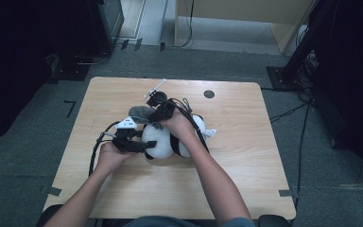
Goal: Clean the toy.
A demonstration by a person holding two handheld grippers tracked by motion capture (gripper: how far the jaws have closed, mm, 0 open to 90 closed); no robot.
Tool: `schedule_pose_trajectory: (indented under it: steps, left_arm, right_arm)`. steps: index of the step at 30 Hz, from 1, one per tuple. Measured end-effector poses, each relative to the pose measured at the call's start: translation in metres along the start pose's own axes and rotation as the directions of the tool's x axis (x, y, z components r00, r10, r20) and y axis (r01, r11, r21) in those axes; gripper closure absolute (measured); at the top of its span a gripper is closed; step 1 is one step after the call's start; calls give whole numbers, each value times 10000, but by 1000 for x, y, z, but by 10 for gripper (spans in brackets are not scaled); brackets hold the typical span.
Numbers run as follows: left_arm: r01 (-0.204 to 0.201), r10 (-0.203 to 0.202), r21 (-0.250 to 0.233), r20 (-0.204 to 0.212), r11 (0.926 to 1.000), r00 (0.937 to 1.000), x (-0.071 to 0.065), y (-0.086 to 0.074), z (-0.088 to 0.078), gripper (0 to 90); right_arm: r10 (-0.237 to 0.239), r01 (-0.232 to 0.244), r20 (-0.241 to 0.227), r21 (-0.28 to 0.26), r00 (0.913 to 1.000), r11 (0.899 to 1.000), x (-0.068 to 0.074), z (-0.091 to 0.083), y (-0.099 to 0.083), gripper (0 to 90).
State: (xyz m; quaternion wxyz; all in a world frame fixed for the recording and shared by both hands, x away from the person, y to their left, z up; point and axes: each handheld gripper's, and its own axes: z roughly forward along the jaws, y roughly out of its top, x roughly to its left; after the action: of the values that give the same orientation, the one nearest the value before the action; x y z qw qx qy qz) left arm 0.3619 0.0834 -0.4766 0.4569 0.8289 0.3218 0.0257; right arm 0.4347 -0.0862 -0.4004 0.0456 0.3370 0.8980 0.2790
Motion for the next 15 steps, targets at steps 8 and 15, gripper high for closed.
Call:
schedule_pose_trajectory:
  steps: [8,15]
  left_arm:
    - [242,-242,16,-32,9997,9997,0,2,1,380]
    - [314,-314,4,-15,9995,9995,1,2,1,384]
  right_arm:
    - [353,-358,302,150,9989,9992,-17,-6,-6,733]
    - [507,-567,897,662,9947,9962,-37,-19,-18,734]
